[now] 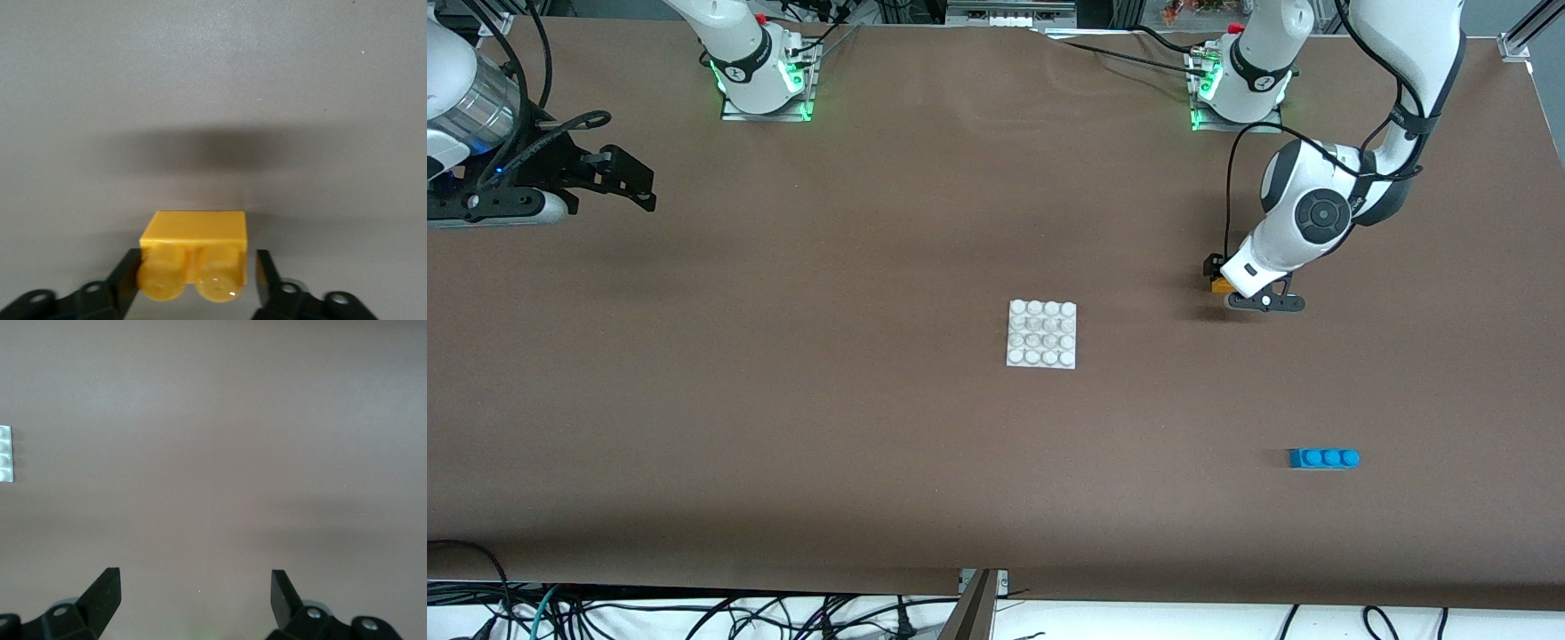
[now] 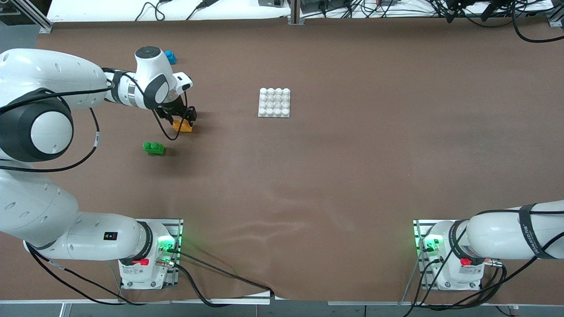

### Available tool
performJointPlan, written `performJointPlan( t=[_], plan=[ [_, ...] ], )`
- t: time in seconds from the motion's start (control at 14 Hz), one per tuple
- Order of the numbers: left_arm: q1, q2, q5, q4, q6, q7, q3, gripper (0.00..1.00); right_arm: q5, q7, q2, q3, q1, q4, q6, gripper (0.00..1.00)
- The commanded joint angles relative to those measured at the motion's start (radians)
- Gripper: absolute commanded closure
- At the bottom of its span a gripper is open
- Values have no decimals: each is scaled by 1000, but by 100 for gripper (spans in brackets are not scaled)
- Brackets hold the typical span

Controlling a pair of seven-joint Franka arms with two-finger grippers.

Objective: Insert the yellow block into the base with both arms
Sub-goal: 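Grasp the yellow block with the left gripper and lift it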

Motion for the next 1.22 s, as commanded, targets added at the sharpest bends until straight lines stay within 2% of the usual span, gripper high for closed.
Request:
performJointPlan(
  t=[0.0, 0.07, 0.29, 0.43, 0.57, 0.72, 0.93, 1.15],
  plan=[
    [20, -23, 59, -20, 3, 10, -2, 65, -6, -15, -17, 2, -2, -2, -5, 1],
    [20, -23, 59, -18, 3, 10, -2, 75, -6, -14, -17, 4, -2, -2, -5, 1],
    [18, -56, 59, -3, -47, 8, -3, 77, -6, -15, -18, 4, -2, -2, -5, 1],
    [17, -93, 59, 69, -156, 5, -9, 77, -8, -17, -17, 2, -2, -2, -5, 1],
    [5, -95, 57, 191, -323, -2, -37, 77, -8, -15, -18, 4, -2, -2, -5, 1],
    [2, -69, 44, 323, -449, -10, -96, 77, -8, -12, -18, 4, -2, -2, -16, 1],
    [-5, -3, -45, 515, -555, -54, -199, 77, -8, -11, -17, 4, -2, -2, -16, 1],
    [-84, 107, -61, 698, -589, -84, -209, 77, -8, -11, -17, 7, -2, -2, -16, 1]
  ],
)
